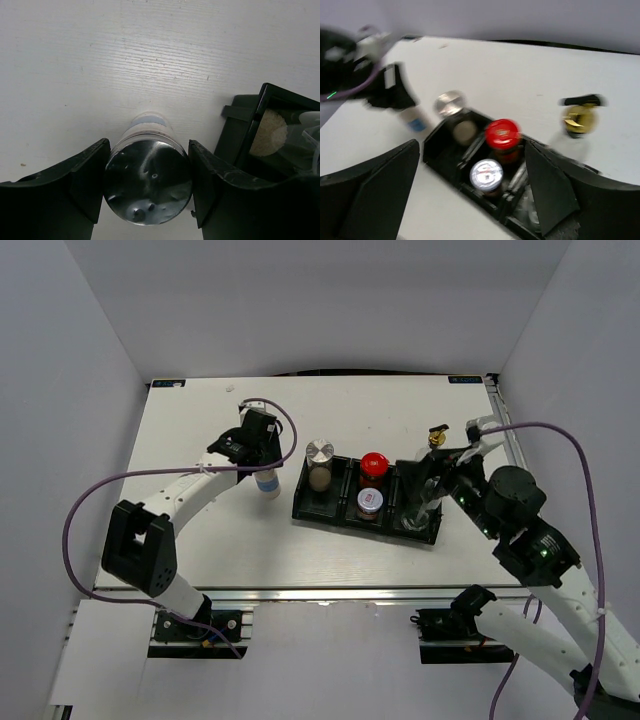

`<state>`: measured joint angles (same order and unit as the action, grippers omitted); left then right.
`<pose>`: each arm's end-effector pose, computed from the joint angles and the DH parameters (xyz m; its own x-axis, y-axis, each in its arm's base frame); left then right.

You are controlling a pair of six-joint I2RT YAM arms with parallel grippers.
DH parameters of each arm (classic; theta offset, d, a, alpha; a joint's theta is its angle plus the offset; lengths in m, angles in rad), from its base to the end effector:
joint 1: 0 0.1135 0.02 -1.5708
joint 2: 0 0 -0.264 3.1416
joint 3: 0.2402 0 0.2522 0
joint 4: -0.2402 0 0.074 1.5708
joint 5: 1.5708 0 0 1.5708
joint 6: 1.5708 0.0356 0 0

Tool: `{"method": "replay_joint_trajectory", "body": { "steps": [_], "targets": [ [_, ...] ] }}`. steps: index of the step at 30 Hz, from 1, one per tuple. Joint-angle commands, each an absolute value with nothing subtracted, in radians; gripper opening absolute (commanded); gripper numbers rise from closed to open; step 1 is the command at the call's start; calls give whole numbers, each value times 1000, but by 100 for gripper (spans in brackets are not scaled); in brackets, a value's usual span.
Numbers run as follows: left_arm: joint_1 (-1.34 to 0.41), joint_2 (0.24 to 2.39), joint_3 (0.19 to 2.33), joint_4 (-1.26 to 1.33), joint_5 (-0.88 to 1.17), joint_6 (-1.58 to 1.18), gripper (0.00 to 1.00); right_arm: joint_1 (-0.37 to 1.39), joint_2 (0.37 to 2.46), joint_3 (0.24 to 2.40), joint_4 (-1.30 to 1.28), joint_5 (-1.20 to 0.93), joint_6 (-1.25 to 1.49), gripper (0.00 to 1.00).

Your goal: Organize the condiment bottles

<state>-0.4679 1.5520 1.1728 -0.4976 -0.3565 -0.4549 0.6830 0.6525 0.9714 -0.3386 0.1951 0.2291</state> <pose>0.3032 -0.1393 0.2600 -0.7145 -0.1003 -0.6924 -0.1007 0.9941 -0.0400 0.1075 0.0785 0.4054 -0.1213 0.1885 -0.9745 -0.4531 0.8630 0.2233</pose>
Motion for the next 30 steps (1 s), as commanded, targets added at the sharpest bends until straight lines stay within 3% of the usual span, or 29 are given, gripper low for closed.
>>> {"method": "replay_joint_trajectory", "body": {
  "steps": [1,4,7,14,24,30],
  "targets": [
    [-468,1454,1216,-483,-370,-449,0,687,704,1066,-337,637,284,90],
    [-468,1408,1233,-472,-365,-448,0,686,791,1136,-357,945,279,89],
    [-468,1365,1250,-450,-335,-449,0,666,856,1207,-353,1078,244,90],
    [-488,1335,1308,-459,-273,-440,0,551,937,1299,-313,1005,146,89],
    [-699,1330,1399,-594,-410,-414,0,28,1222,1465,-459,508,204,89],
    [-736,1313,1358,-588,-368,-431,0,-27,1270,1456,-433,456,204,89]
  ]
}}
